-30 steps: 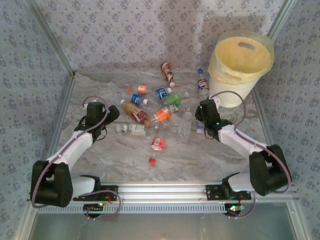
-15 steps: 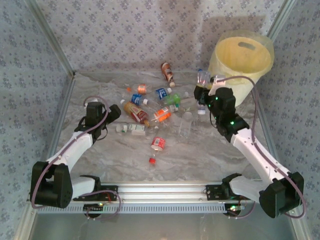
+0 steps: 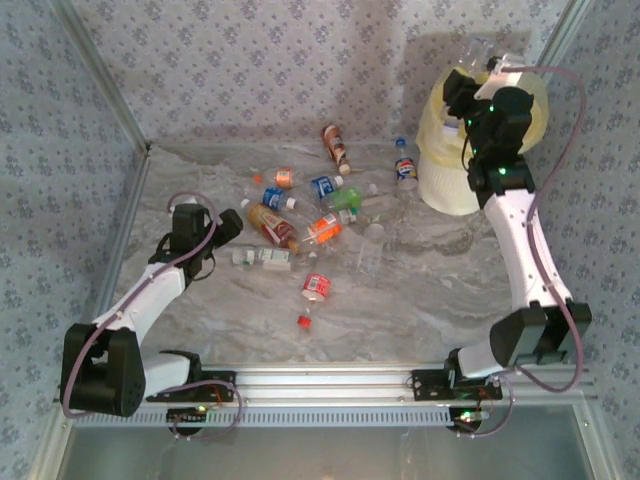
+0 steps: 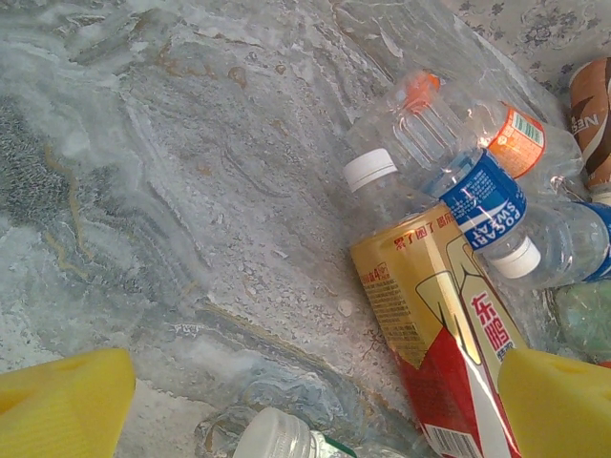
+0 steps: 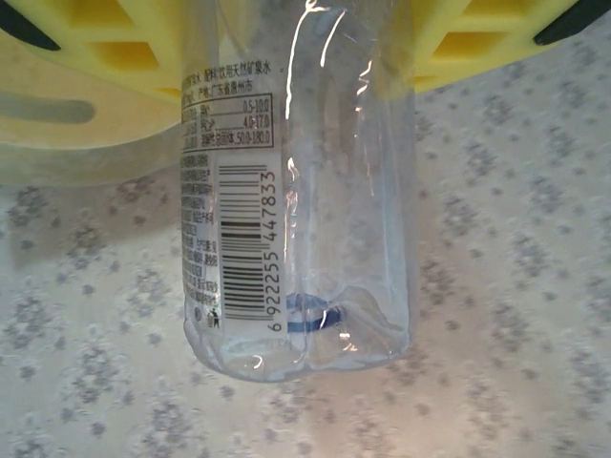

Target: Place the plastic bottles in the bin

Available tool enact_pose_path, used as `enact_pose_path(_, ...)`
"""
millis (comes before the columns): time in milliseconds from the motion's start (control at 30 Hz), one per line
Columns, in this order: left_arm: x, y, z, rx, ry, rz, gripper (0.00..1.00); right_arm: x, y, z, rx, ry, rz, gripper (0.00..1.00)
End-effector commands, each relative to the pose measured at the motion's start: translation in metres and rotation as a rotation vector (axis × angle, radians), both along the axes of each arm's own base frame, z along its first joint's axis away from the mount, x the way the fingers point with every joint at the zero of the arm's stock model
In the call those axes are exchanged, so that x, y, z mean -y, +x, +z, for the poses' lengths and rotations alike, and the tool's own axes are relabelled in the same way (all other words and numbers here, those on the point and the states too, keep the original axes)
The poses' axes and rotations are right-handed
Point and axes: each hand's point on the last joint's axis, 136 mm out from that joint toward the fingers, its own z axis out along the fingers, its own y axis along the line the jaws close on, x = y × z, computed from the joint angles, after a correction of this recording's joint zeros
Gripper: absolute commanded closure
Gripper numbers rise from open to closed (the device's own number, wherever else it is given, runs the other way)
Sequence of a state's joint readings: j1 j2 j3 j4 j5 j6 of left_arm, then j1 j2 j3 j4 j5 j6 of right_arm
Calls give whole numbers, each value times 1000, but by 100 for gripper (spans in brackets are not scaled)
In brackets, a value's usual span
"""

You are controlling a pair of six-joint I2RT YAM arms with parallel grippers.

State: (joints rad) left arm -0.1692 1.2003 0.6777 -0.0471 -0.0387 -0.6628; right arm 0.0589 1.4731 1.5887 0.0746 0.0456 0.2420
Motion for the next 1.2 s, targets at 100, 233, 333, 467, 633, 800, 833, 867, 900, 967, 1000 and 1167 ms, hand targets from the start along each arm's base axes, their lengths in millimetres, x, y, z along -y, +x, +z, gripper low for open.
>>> enact_pose_path(100,-8,-4,8,41,19,15,2,54,43,-26,-62,-72,-190,52)
enact_pose_path(233,-14,-7,10,41,31,31,2,77,78,-55,-138,-138,-245,51)
enact_pose_path(333,-20,-10,11,48,38,56,2,77,100,-78,-215,-149,-201,48)
enact_pose_path(467,-27,-13,7,49,32,91,2,68,114,-109,-304,-133,-122,46)
enact_pose_path(633,-31,-13,3,39,36,102,2,49,120,-138,-361,-48,-6,45)
enact_pose_path(800,-29,-12,3,36,34,88,2,38,120,-153,-400,10,46,43)
enact_pose_path(833,-29,-12,3,37,36,83,2,37,118,-155,-408,20,48,42)
enact_pose_path(867,-29,-12,3,36,38,79,2,38,116,-158,-416,31,47,42)
enact_pose_path(900,-29,-13,2,37,41,78,2,37,114,-159,-418,38,51,42)
enact_pose_path(967,-28,-13,1,40,41,69,2,32,108,-162,-421,48,83,41)
enact_pose_path(1000,-27,-13,2,45,40,62,2,30,105,-162,-418,52,103,39)
enact_pose_path(1167,-20,-10,6,58,25,28,2,28,91,-159,-414,41,111,26)
